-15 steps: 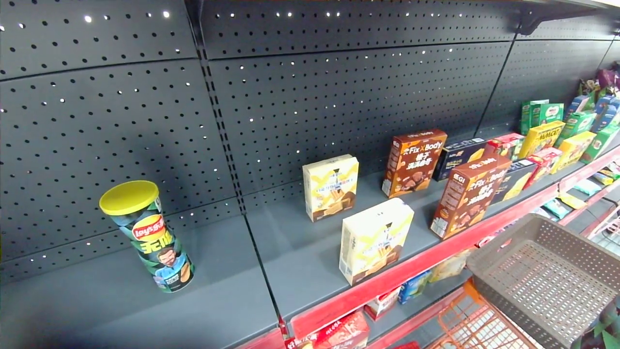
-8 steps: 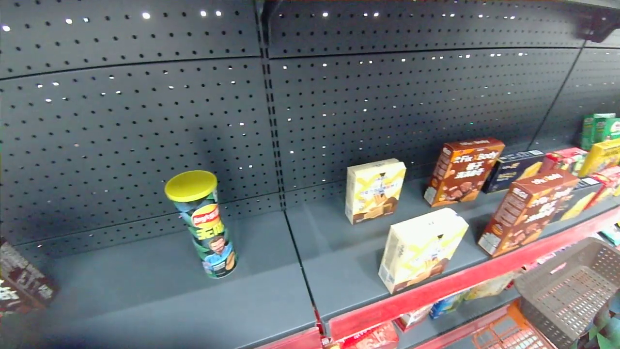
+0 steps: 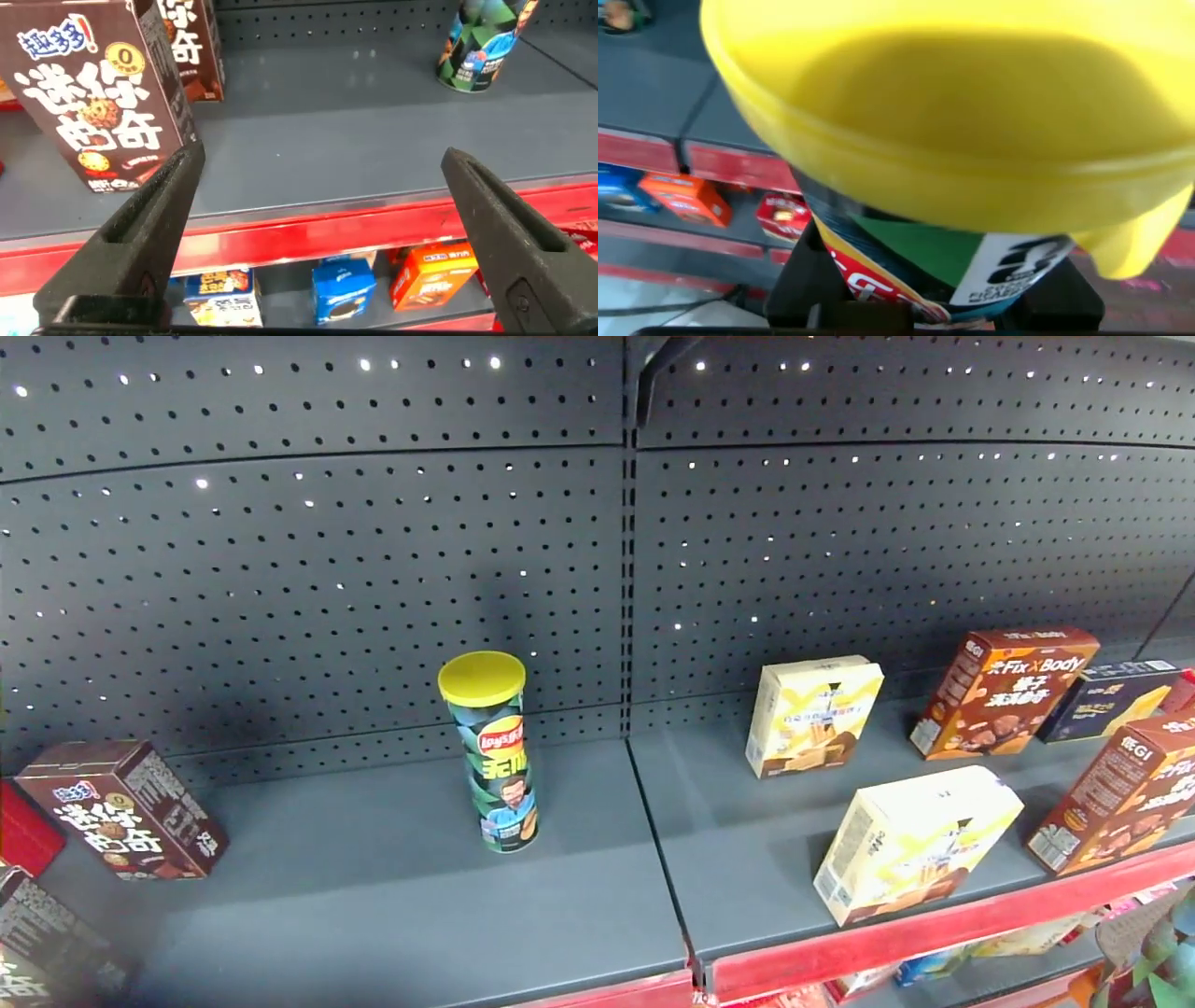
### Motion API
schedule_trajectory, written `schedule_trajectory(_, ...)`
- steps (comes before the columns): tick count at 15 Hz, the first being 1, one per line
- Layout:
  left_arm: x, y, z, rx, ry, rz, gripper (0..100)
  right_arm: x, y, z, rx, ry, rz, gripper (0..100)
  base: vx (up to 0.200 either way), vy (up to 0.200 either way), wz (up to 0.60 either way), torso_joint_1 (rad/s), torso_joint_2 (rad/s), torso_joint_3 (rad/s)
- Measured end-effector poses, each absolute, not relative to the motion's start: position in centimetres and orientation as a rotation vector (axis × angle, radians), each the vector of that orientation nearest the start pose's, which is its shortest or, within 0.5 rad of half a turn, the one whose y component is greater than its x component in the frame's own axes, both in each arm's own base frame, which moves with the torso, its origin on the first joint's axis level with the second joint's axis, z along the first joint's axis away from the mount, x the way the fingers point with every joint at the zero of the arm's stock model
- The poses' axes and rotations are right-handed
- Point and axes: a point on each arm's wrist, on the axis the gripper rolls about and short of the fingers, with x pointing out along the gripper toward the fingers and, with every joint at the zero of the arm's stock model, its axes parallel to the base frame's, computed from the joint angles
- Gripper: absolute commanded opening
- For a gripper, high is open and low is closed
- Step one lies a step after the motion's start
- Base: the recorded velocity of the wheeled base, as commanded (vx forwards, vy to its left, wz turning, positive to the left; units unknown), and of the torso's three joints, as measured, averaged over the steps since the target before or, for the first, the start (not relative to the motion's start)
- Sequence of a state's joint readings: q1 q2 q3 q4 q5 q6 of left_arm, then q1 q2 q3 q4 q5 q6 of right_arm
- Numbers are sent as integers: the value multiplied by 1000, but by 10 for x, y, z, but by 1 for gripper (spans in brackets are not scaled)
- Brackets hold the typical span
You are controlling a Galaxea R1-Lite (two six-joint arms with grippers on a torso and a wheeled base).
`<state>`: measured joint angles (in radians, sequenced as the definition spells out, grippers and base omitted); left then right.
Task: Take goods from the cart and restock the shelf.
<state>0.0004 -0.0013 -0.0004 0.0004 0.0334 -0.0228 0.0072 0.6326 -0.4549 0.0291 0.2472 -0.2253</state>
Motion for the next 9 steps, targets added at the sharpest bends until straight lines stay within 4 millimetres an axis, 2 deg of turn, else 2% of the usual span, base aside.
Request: schedule_trajectory(9, -23, 1, 76, -23, -3, 35, 100, 44, 6, 197, -195, 196, 284, 0, 0, 0, 0, 0, 0, 0)
